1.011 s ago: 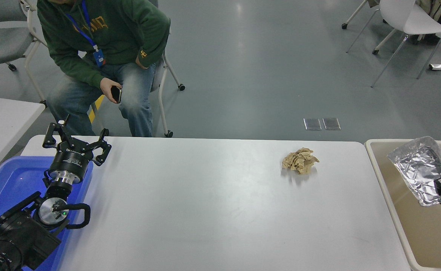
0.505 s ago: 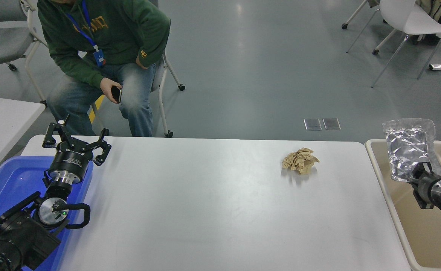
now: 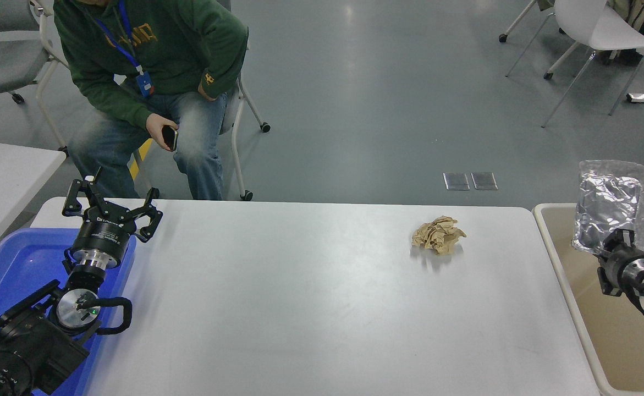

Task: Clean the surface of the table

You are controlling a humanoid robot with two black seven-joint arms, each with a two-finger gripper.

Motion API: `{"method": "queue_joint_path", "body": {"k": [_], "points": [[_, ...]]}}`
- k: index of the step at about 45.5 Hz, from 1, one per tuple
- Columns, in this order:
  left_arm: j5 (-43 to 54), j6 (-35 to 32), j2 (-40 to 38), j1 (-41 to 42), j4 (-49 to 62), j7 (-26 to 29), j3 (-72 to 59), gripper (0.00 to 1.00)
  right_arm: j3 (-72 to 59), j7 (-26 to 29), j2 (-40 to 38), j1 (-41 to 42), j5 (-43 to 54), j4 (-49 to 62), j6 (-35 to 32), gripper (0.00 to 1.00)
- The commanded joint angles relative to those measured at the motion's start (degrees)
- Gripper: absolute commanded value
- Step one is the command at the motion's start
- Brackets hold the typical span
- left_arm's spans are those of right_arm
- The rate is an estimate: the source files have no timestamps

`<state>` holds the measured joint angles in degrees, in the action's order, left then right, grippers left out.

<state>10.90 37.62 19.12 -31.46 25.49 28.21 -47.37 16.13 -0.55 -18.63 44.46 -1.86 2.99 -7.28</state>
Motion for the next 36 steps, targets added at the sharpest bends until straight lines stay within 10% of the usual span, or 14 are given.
{"method": "queue_joint_path", "body": {"k": [1,36], "points": [[0.0,0.0,0.0,-0.1,0.0,0.0,0.0,1.00,1.3,0.0,-0.4,-0.3,-0.2,0.1,1.8,1.00],[0.0,0.0,0.0,0.0,0.0,0.0,0.0,1.00,1.5,0.1,-0.3,4.5,-0.2,-0.5,-0.4,1.00]]}}
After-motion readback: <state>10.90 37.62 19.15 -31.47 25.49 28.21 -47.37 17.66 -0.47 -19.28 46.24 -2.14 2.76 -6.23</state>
